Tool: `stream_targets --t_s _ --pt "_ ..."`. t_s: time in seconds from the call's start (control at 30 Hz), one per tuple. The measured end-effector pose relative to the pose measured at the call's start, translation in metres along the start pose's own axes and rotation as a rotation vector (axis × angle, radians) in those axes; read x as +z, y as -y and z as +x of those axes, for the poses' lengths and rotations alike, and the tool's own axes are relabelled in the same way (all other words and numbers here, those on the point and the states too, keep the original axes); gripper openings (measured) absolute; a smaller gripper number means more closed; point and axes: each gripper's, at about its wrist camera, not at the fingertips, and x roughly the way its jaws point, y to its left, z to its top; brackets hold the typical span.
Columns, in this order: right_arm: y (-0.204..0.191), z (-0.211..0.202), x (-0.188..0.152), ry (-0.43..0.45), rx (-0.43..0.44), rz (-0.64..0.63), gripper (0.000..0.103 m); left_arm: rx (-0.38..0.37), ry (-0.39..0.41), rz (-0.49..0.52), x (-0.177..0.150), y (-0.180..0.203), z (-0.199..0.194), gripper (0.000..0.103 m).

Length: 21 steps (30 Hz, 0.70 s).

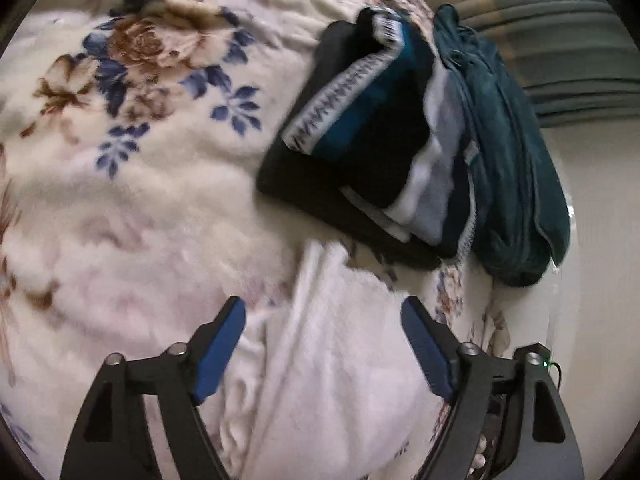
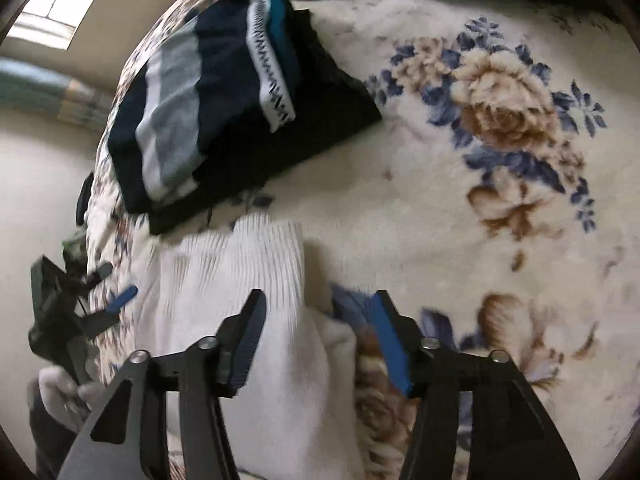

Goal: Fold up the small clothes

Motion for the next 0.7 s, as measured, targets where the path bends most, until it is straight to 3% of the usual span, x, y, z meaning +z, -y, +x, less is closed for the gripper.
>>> stream_targets --t_s 0.1,0.17,0.2,0.23,0.27,0.33,0.37,0.4,0.43,0.5,0.57,0.6,0.63,0.7 --pt "0.01 0.01 -0.017 -0.077 0.084 0.036 0.075 0.005 -0.041 0.043 -0.023 0.006 0.011 0.082" --pt "0.015 0.022 -0.028 -0.102 0.1 0.058 0.076 0.069 -0.053 0.057 -0.033 0.007 0.025 0.08" --pt "0.021 0.027 -0.033 -0.102 0.105 0.085 0.076 0.077 -0.033 0.053 -0.036 0.004 0.029 0.067" --pt "0.028 0.026 -0.036 -0.1 0.127 0.101 0.076 0.084 -0.016 0.053 -0.036 0.001 0.029 0.044" --pt "0.033 0.029 -0.039 -0.099 0.176 0.135 0.076 0.101 -0.012 0.055 -0.034 -0.004 0.031 0.012" --pt "0.036 0.03 -0.042 -0.086 0.219 0.182 0.069 0.112 0.029 0.054 -0.032 -0.01 0.03 0.01" --pt "0.037 0.029 -0.044 -0.072 0.235 0.181 0.062 0.132 0.045 0.055 -0.03 -0.016 0.025 0.009" --pt "0.036 0.028 -0.045 -0.067 0.219 0.16 0.045 0.156 0.039 0.041 -0.029 -0.024 0.027 0.009" --pt "0.036 0.027 -0.046 -0.07 0.186 0.144 0.039 0.169 0.029 0.024 -0.028 -0.03 0.031 0.009" --pt "0.033 0.031 -0.048 -0.091 0.141 0.122 0.039 0.202 0.011 0.012 -0.028 -0.038 0.037 0.01" --pt "0.033 0.032 -0.047 -0.111 0.134 0.122 0.041 0.188 0.007 -0.004 -0.025 -0.035 0.036 0.013" --pt "0.034 0.029 -0.047 -0.112 0.137 0.129 0.045 0.164 0.004 -0.017 -0.023 -0.033 0.032 0.013" --pt "0.034 0.025 -0.045 -0.111 0.139 0.135 0.057 0.122 0.002 -0.041 -0.021 -0.03 0.026 0.017" --pt "0.039 0.015 -0.043 -0.098 0.162 0.145 0.07 -0.015 0.04 -0.086 -0.024 -0.03 0.006 0.054"
